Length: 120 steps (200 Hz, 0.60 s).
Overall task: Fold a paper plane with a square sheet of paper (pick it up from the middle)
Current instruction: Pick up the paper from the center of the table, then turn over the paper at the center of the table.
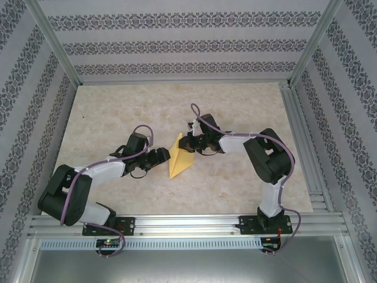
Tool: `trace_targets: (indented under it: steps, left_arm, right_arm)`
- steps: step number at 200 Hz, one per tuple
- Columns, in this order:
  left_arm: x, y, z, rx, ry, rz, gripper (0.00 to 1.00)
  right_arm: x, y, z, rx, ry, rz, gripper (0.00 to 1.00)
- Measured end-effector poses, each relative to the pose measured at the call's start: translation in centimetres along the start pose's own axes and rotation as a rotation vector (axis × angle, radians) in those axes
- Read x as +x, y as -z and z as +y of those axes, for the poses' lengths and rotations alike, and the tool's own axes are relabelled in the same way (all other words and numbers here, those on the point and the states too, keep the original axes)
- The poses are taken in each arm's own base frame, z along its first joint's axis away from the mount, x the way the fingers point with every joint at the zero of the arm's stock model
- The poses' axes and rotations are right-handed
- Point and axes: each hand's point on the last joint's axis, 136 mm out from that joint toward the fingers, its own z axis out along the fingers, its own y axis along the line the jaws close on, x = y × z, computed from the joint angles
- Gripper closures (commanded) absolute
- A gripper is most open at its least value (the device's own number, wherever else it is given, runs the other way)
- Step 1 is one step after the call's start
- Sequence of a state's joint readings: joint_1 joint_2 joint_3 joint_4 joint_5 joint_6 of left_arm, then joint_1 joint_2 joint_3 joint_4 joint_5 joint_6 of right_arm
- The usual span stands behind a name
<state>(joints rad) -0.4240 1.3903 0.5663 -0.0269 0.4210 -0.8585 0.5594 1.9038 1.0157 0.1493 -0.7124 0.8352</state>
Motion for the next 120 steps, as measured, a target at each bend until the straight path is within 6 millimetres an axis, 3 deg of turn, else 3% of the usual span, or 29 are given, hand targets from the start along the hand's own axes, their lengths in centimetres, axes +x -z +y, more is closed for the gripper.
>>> trace_targets:
  steps: [22, 68, 120]
  left_arm:
    - [-0.9, 1.6, -2.8, 0.110, -0.029, -0.034, 0.00]
    - [-1.4, 3.6, -6.8, 0.276, -0.062, -0.049, 0.00]
    - [-1.6, 4.6, -9.2, 0.386, -0.065, -0.047, 0.01]
  right_arm:
    - [-1.5, 2.3, 2.9, -0.074, 0.025, -0.049, 0.95]
    - [-2.9, 6.7, 9.4, -0.222, 0.113, -0.123, 0.93]
    - [-2.9, 7.5, 11.5, -0.295, 0.083, -0.116, 0.92]
